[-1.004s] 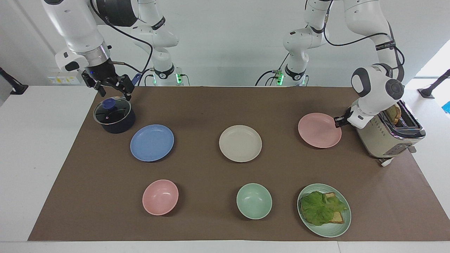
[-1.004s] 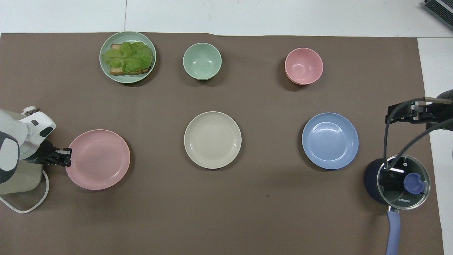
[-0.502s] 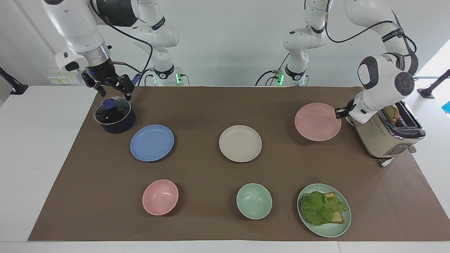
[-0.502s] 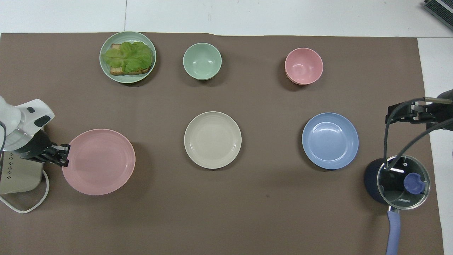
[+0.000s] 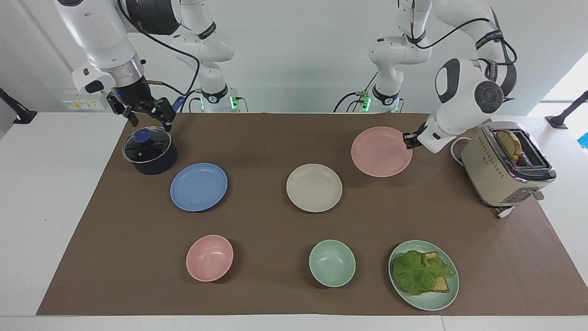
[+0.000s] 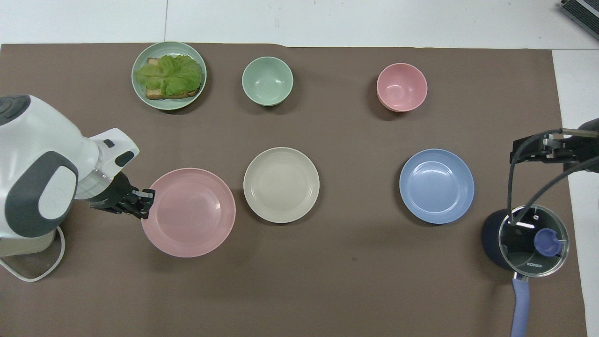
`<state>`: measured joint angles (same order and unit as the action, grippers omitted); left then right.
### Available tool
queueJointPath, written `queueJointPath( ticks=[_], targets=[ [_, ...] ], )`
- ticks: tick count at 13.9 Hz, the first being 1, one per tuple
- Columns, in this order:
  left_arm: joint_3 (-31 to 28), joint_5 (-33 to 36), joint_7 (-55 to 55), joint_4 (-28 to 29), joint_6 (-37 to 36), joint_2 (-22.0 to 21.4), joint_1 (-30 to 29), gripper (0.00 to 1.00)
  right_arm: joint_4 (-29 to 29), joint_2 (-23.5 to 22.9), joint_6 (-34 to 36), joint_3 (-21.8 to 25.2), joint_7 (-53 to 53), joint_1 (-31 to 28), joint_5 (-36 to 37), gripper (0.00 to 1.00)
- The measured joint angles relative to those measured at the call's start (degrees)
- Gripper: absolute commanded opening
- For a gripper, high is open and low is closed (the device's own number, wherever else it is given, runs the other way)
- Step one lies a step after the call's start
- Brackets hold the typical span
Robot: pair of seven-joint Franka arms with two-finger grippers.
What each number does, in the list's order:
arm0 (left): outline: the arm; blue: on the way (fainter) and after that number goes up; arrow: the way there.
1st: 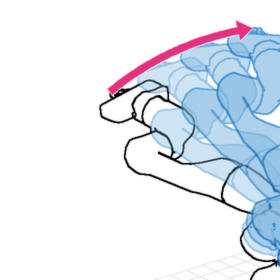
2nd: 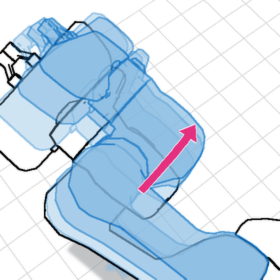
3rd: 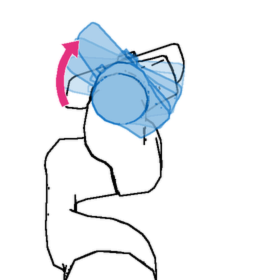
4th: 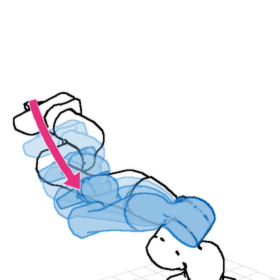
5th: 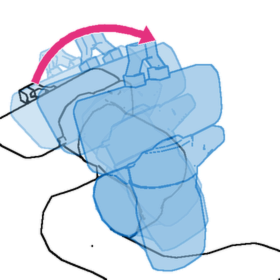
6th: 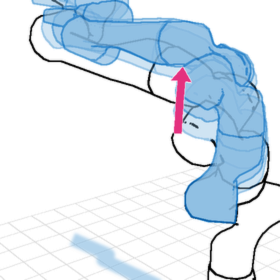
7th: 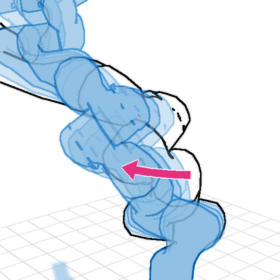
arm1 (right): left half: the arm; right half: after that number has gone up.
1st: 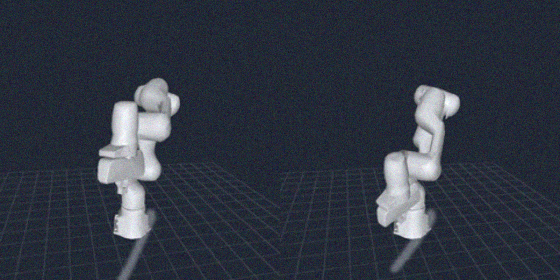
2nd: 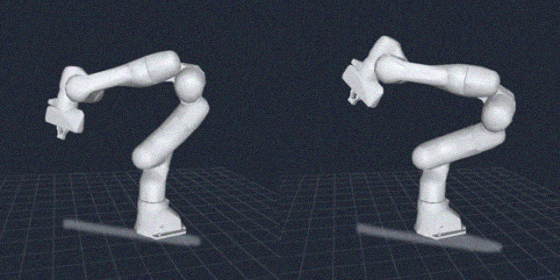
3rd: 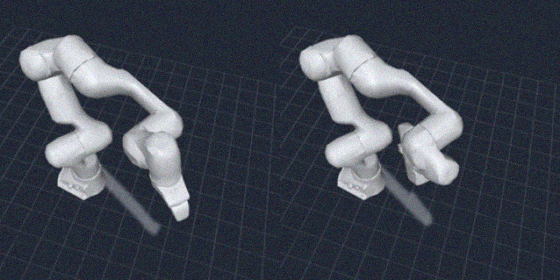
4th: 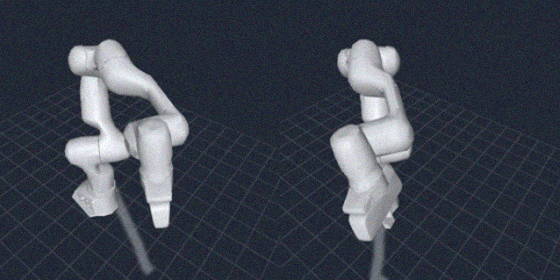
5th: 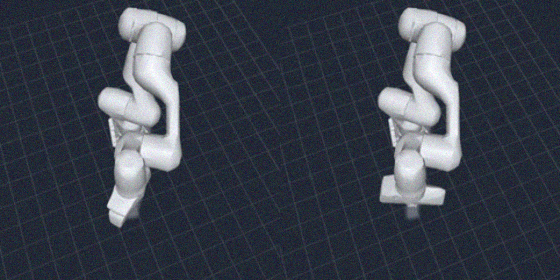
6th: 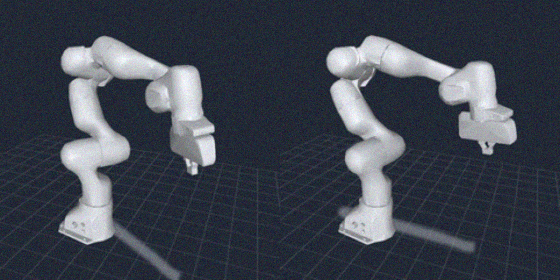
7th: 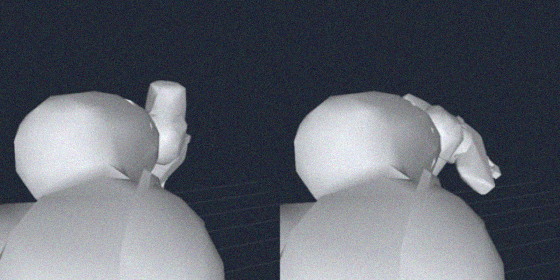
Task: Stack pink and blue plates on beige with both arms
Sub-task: 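Lift the pink plate with the left gripper onto the beige plate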
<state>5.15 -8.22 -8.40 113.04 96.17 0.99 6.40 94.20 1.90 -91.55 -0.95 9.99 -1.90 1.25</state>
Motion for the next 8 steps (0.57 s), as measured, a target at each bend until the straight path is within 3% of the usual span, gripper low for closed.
queueJointPath(
  ticks=[4, 8],
  targets=[
    [0.1, -4.4, -9.1, 0.3, 9.9, 0.4, 7.2, 0.0, 0.0, 0.0, 0.0, 0.0, 0.0, 0.0, 0.0, 1.0],
    [0.1, -7.2, -14.4, 1.4, 20.9, 3.7, 12.3, 0.0, 0.0, 0.0, 0.0, 0.0, 0.0, 0.0, 0.0, 1.0]
  ],
)
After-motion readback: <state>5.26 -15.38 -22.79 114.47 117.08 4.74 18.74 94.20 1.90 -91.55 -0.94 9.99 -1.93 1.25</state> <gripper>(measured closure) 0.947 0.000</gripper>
